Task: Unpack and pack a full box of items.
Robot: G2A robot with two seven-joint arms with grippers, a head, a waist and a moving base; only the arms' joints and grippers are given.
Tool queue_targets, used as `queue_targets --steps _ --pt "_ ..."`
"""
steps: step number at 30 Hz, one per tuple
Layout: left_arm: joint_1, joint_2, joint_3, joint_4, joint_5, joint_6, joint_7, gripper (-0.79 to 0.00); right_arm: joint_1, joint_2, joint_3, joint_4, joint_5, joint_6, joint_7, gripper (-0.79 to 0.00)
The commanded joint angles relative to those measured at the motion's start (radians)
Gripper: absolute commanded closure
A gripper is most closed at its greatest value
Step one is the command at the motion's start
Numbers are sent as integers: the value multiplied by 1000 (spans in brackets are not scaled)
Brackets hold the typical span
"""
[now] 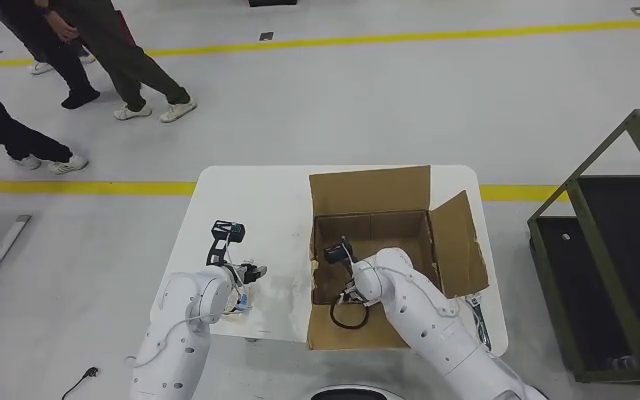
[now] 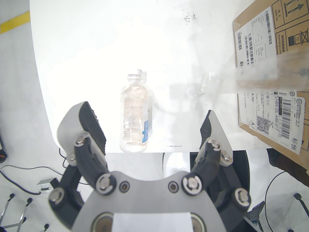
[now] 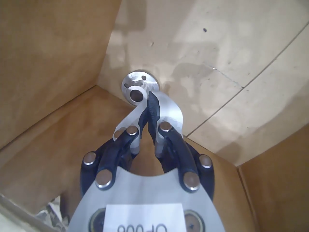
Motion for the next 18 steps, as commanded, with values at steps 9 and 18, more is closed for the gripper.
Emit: queue_targets --steps 9,18 --pt "0 0 0 0 0 0 0 -785 19 -13 -21 74 17 -37 -52 -336" --pt "0 0 0 0 0 0 0 -785 57 -33 -59 151 35 -67 -73 -372"
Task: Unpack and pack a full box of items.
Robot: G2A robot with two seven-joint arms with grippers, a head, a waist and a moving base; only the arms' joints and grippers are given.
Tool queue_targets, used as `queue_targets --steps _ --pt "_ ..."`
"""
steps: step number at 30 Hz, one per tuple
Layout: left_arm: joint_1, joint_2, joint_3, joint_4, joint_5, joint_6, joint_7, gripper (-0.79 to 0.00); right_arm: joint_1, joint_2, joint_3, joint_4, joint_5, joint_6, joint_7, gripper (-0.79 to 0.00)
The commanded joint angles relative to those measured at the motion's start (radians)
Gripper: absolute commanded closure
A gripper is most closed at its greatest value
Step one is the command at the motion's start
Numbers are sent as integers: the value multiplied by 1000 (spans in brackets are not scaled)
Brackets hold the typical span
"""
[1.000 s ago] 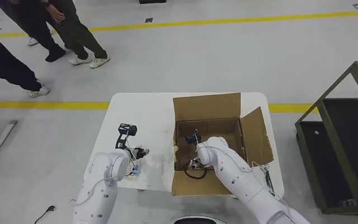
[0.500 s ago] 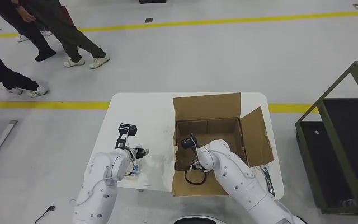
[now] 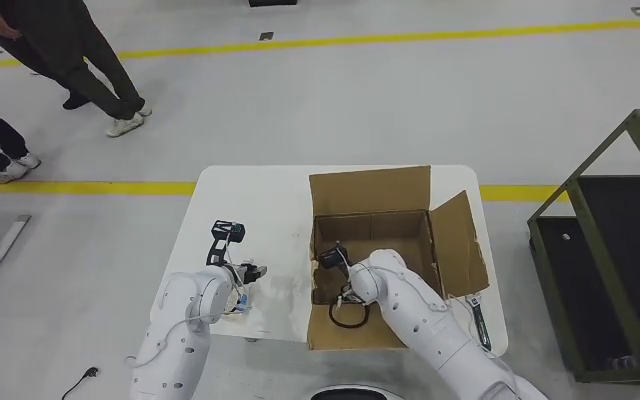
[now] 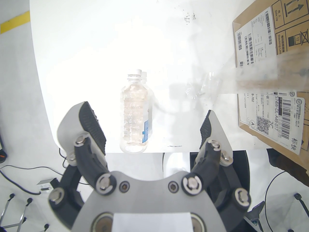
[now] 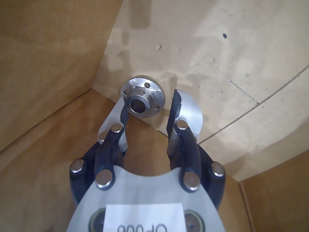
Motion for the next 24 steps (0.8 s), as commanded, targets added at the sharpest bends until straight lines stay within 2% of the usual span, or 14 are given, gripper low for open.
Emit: queue_targets --steps 1,17,20,21,24 --pt "0 0 0 0 0 0 0 -785 9 -6 -11 18 3 -4 -1 -385" --pt "0 0 0 0 0 0 0 -785 58 -43 -70 110 -4 12 -9 -376" --pt "0 0 0 0 0 0 0 -785 59 -45 -70 117 -7 19 -16 -345" --pt "0 0 0 0 0 0 0 -785 59 -46 -69 119 -8 22 -18 -299" --pt "0 0 0 0 0 0 0 -785 56 -47 -68 124 -12 26 -22 -237"
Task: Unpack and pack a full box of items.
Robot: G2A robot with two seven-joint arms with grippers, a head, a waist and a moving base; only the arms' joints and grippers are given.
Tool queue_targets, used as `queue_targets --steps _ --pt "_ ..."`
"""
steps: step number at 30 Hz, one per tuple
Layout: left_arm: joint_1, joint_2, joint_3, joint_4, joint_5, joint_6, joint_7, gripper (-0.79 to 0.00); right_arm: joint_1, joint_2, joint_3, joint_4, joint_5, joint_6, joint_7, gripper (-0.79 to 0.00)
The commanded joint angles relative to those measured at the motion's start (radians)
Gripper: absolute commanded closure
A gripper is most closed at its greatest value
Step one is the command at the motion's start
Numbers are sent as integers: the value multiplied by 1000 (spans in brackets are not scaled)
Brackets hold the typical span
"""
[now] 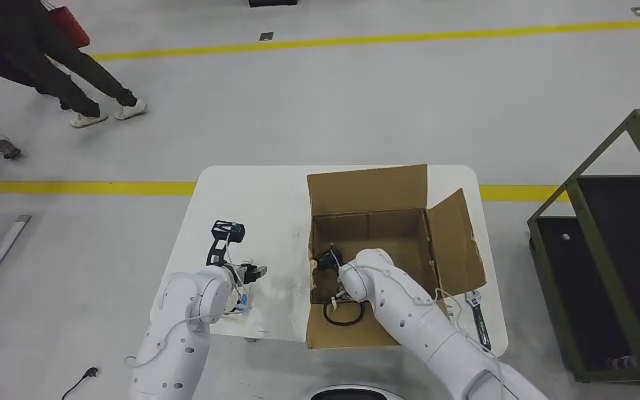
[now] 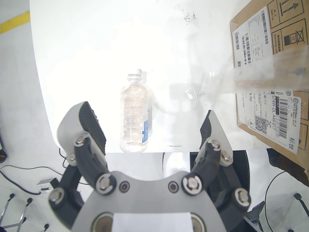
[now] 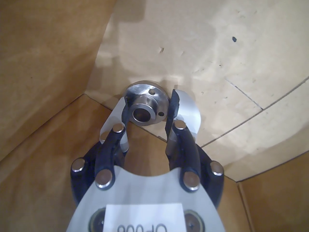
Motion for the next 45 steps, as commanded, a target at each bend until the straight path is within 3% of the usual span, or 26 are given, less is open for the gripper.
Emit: queue_targets --steps 1,3,5,6,23,30,31,33,39,43,44,45 --pt "0 0 0 0 0 0 0 -785 -1 -1 1 2 -3 6 -1 -206" --pt "0 0 0 0 0 0 0 -785 -3 -1 2 1 -10 16 -5 -160" --pt "0 0 0 0 0 0 0 -785 -6 0 8 -6 -18 28 -6 -28" --pt "0 0 0 0 0 0 0 -785 -8 1 12 -11 -20 33 -6 0" --pt "0 0 0 0 0 0 0 -785 -64 56 155 -154 -111 79 33 0" --pt "0 0 0 0 0 0 0 -785 -94 75 209 -238 -129 70 56 -55" --pt "0 0 0 0 0 0 0 -785 -103 76 211 -258 -132 72 63 -77" --pt "0 0 0 0 0 0 0 -785 -115 80 217 -290 -143 68 75 -209" --pt "0 0 0 0 0 0 0 -785 -122 82 222 -308 -154 56 84 -222" --pt "0 0 0 0 0 0 0 -785 -107 78 216 -280 -161 57 83 -175" --pt "0 0 0 0 0 0 0 -785 -102 77 216 -269 -160 58 80 -52" --pt "0 0 0 0 0 0 0 -785 -99 76 214 -260 -161 61 79 0"
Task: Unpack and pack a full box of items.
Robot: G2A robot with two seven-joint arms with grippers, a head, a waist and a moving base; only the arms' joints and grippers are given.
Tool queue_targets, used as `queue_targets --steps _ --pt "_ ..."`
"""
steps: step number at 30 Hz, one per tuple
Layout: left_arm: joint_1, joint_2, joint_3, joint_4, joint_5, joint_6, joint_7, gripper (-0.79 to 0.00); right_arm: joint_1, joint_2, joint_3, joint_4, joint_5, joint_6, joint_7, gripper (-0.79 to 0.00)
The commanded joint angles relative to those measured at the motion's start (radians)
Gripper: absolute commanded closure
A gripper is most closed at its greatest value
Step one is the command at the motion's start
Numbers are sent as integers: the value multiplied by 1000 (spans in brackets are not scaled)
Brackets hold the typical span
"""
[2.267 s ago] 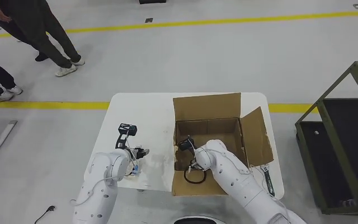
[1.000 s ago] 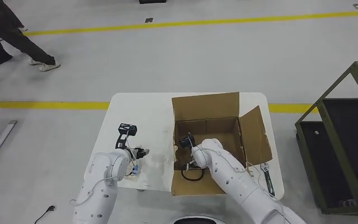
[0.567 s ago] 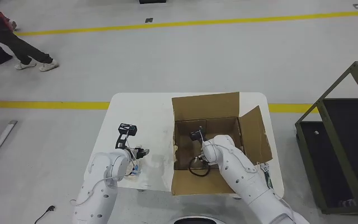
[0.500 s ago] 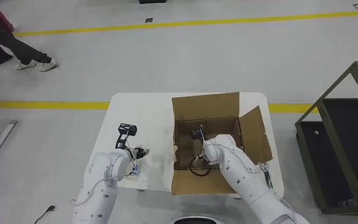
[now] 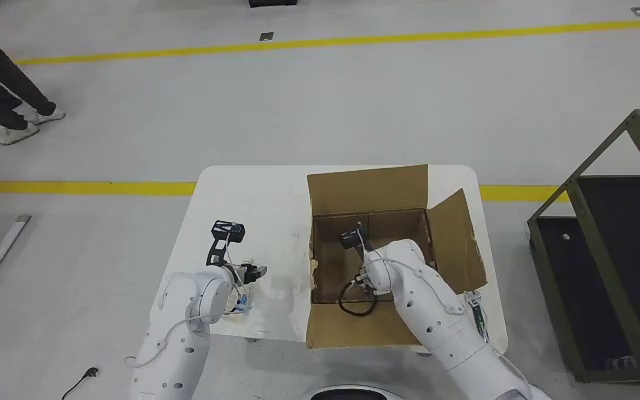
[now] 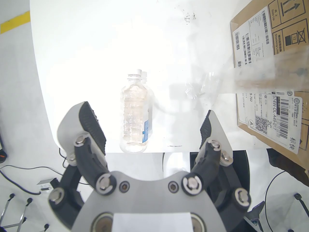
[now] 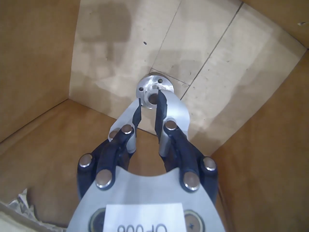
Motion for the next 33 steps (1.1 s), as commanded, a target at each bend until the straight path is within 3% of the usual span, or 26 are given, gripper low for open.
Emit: queue_targets --steps 1,2,3,4,5,13,33 --pt "0 0 0 0 0 0 0 -785 5 -2 -3 15 0 4 -3 0" --pt "0 0 0 0 0 0 0 -785 10 -3 -2 24 2 5 -6 0" --pt "0 0 0 0 0 0 0 -785 15 -4 0 35 5 2 -10 -65" --pt "0 0 0 0 0 0 0 -785 19 -5 -2 41 9 -1 -11 -197" --pt "0 0 0 0 0 0 0 -785 21 -7 -6 39 12 1 -8 -237" --pt "0 0 0 0 0 0 0 -785 54 -17 -23 97 2 3 0 -317" --pt "0 0 0 0 0 0 0 -785 119 -59 -84 271 26 2 -36 -308"
